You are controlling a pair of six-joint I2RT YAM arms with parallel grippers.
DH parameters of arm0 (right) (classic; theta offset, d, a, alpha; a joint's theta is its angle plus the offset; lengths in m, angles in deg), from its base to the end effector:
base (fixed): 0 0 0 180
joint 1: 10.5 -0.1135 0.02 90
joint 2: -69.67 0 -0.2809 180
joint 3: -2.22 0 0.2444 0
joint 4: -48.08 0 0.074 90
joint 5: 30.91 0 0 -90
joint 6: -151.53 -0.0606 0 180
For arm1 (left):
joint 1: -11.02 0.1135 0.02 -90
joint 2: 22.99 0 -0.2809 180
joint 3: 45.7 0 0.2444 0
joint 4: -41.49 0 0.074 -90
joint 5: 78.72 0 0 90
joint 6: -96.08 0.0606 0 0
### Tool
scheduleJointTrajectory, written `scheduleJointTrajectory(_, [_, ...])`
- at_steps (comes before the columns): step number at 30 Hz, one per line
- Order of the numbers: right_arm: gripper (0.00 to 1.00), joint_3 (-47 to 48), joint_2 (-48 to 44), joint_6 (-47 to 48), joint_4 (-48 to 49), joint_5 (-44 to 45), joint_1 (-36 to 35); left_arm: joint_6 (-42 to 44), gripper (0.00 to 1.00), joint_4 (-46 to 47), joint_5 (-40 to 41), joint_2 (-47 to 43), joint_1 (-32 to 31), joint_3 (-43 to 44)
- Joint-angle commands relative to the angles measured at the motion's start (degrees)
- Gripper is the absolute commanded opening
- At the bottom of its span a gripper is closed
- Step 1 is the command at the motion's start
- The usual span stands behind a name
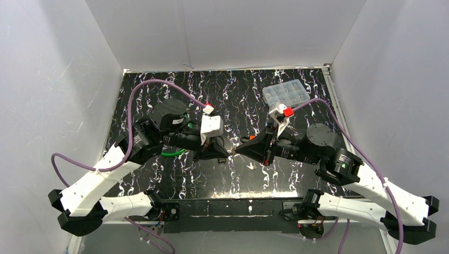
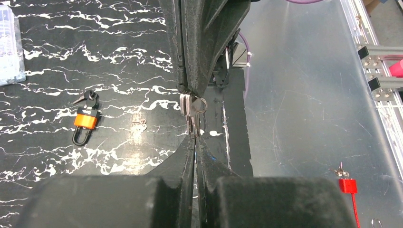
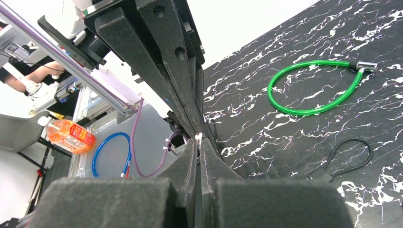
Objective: Unlock with the key
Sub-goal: Pick up the key from the center of the board.
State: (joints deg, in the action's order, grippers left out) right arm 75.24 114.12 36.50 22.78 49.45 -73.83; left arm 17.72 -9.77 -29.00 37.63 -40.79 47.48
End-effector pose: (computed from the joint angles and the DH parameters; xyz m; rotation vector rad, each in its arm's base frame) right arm 0.0662 0.1544 0.4347 -0.6886 1.5285 1.3331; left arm 0.0941 -0.1830 0.4513 1.4348 1.3634 -1.1308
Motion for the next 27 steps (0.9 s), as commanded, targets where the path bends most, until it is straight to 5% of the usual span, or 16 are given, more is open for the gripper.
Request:
scheduleJointTrajectory(1, [0.01,2.63,0.76,2.03,-3.77,-0.78,0.14,2.38,0.0,-0.52,-0.71,-0.13,0.02,3.32])
scheduleJointTrajectory(12, [0.02,2.16,0.07,2.06,-6.48,-0.11,0.11,2.84,0.0,-1.19,-0.21,0.1,0.0,3.96])
scheduleJointTrajectory(21, [0.44,2.63,0.13,2.45,-8.6,-0.57,0.14,3.42,0.0,-1.91,0.19,-0.2,0.04,3.8])
scheduleJointTrajectory(27, [0.58,3.37,-0.92,3.35,-8.14,0.24,0.14,3.89,0.0,-3.23,0.52,0.17,0.04,3.95])
